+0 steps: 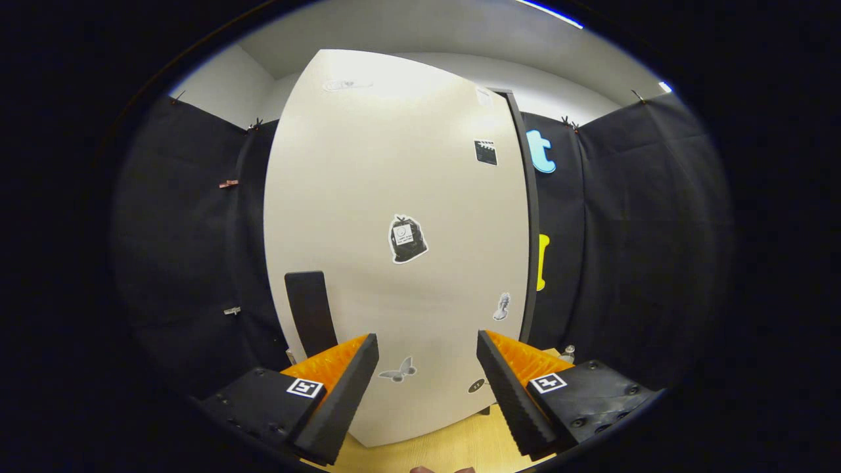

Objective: Open the shoe cabinet door, grab the shoes and put them into the shoe cabinet, then close the shoe cabinet door.

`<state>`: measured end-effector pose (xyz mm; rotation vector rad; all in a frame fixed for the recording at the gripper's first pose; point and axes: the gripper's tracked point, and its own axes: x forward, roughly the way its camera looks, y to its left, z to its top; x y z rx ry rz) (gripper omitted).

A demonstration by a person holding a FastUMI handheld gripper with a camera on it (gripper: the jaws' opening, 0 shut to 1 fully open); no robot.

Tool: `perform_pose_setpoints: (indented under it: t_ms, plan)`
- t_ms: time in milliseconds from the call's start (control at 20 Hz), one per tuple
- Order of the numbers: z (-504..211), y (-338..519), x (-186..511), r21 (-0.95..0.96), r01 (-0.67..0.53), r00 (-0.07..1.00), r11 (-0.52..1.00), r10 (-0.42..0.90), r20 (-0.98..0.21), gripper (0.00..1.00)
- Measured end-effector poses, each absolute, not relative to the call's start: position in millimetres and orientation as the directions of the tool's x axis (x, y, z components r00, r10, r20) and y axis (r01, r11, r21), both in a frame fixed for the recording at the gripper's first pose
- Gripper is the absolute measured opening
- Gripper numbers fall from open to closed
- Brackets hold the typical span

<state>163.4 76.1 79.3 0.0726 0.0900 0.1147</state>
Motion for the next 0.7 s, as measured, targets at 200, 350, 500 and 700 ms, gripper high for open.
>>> perform_pose_setpoints:
  t_ms: [200,350,500,700]
  plan:
    - [78,77,164,0.061,-0.103,0.991,0.993,0.108,-0.085,0.97]
    - [78,74,162,0.06,-0.098,0.991,0.993,0.103,-0.081,0.97]
    - [79,68,160,0.051,-0.091,0.993,0.995,0.095,-0.076,0.97]
    - [80,62,156,0.05,-0.086,0.993,0.995,0.09,-0.072,0.97]
